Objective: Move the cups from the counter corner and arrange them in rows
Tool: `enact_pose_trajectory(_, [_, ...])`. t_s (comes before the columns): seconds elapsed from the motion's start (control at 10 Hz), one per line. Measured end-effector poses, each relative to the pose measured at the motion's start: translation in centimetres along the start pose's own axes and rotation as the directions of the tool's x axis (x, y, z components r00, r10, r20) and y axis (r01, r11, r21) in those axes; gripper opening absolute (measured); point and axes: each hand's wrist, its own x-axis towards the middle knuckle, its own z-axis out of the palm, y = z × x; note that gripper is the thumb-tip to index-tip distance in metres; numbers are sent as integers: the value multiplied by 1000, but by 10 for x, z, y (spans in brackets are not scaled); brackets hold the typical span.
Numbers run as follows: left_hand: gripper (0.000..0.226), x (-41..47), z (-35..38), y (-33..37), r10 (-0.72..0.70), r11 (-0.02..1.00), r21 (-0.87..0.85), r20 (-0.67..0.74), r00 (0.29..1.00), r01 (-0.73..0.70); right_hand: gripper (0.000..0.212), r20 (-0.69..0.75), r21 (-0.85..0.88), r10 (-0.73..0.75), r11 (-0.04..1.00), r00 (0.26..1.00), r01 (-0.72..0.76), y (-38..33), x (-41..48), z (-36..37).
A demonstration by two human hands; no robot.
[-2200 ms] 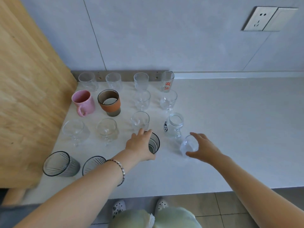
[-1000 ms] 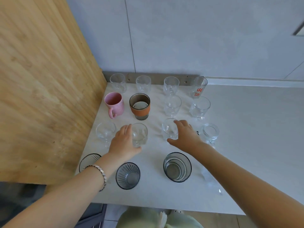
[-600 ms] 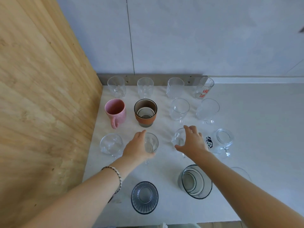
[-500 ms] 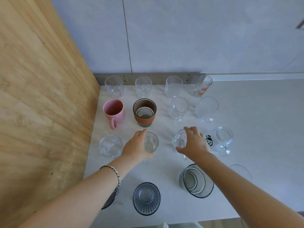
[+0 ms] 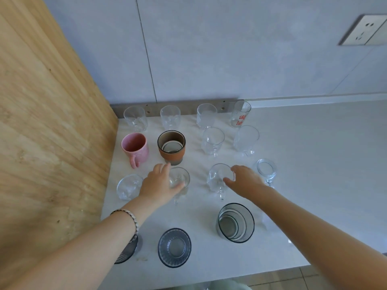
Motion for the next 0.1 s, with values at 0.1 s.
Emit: enact_pose_trajectory(0.1, [38, -12, -17, 14, -20, 996, 90, -93, 996, 28, 38, 22, -57, -2, 998, 1000, 3, 21, -11, -24])
